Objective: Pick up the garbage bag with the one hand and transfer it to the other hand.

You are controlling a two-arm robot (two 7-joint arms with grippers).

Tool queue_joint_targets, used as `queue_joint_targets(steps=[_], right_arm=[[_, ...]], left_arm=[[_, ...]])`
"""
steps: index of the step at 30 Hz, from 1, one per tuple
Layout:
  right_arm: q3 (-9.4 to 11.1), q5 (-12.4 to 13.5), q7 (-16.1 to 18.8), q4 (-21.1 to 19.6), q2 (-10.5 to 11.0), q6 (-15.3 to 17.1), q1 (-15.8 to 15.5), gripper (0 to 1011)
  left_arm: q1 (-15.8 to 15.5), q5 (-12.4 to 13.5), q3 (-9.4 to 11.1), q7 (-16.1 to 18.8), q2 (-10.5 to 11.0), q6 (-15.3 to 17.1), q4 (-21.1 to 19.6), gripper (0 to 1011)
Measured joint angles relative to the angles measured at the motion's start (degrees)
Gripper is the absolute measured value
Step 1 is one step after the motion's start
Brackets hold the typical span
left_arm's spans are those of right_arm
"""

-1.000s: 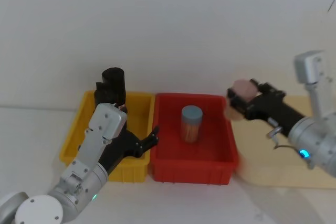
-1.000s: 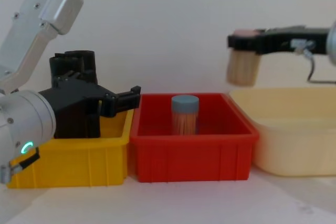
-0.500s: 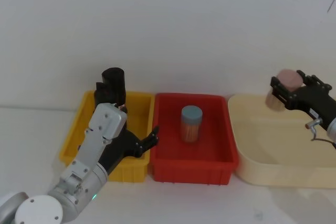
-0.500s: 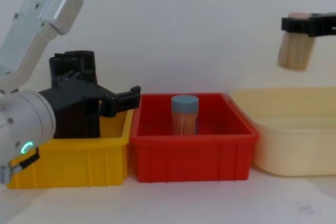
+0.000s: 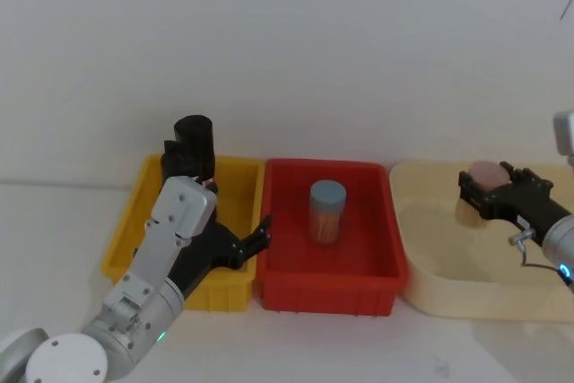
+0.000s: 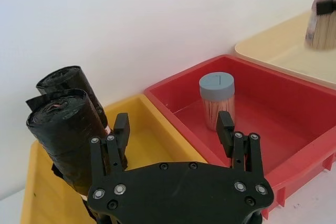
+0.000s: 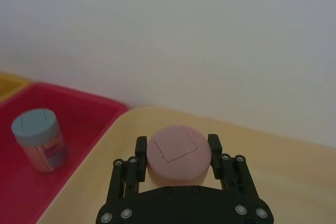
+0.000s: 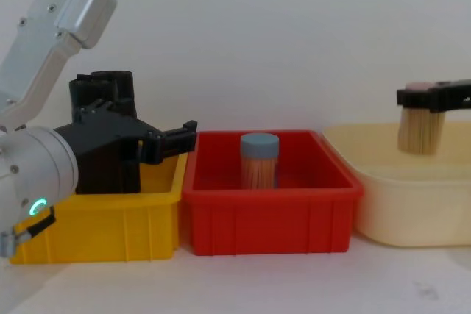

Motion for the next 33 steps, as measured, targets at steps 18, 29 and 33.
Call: queue_joint_targets(steps=[18,29,33], right_arm=[[-1.84,-2.00,-0.26,5.47,-1.12,0.24,2.02,1000],[-1.22,-2.08,-0.42,4.14,-1.10,0.20,0.89,1000],[-0.30,-1.58,-0.66,1.78,-0.82,0.09,-0.98,1000]], left_arm=[[0.00,0.00,0.00,0.00,0.00,0.00,0.00,1001],[0.00,0.00,0.00,0.00,0.01,0.00,0.00,1001],[0.00,0.00,0.00,0.00,0.00,0.00,0.00,1002]])
